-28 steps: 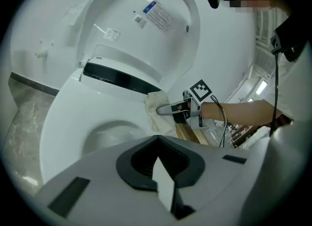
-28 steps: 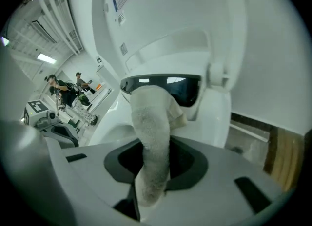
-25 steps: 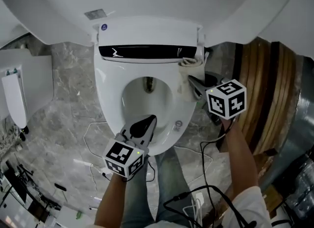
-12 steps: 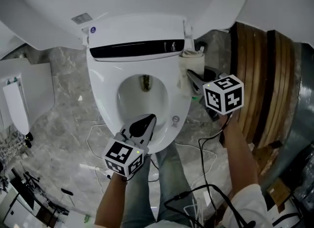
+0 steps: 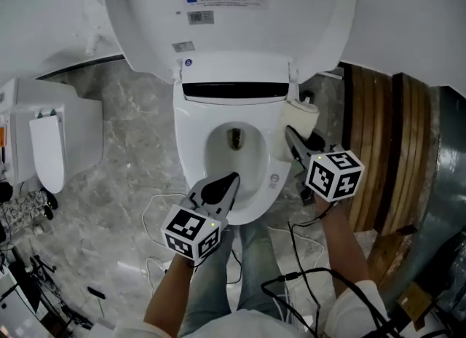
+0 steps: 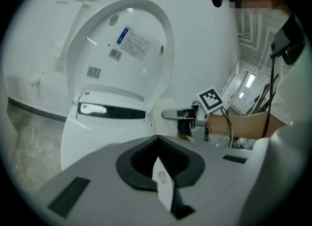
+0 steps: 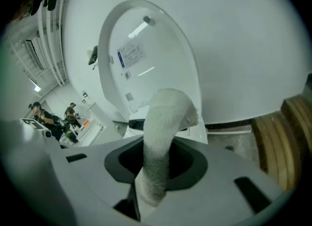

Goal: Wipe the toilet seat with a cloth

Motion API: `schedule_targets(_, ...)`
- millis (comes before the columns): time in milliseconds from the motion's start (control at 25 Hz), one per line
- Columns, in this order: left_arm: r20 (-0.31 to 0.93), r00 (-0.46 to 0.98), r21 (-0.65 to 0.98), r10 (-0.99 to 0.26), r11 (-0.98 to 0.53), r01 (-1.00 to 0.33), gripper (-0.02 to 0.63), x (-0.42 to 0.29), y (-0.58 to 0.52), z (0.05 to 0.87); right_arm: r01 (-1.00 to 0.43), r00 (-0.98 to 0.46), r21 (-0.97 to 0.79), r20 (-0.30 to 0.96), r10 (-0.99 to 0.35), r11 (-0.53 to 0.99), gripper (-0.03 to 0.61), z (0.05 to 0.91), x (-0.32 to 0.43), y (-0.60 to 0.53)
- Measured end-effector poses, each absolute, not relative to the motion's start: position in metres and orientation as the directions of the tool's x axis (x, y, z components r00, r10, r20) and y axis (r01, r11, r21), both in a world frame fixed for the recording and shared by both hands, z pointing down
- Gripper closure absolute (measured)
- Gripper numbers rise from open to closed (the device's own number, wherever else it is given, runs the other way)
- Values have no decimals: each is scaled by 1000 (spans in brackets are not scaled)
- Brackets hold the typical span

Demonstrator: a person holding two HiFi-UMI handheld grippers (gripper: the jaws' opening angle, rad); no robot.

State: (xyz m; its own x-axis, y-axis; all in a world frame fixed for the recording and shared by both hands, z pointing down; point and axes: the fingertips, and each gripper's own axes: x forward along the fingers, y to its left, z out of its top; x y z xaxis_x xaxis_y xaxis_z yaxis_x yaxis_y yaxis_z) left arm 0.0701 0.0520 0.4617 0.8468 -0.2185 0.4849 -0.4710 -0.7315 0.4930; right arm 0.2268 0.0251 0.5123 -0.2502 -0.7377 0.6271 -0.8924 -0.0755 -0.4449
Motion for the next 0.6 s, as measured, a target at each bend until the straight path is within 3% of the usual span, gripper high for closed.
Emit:
schedule_targets(240, 383, 861, 407, -335, -775, -483, 603, 55, 25, 342, -886, 22, -369, 573, -819, -282, 477, 385, 175, 61)
schedule_targets(440, 364, 852, 403, -376, -761, -508, 603, 8, 49, 258, -865, 125, -346, 553, -824, -363, 477, 300, 114, 126)
schedule_targets(600, 394, 835, 404, -385, -743, -533, 603, -37, 92, 245, -879, 171, -302, 522, -835, -369, 477, 268, 75, 178)
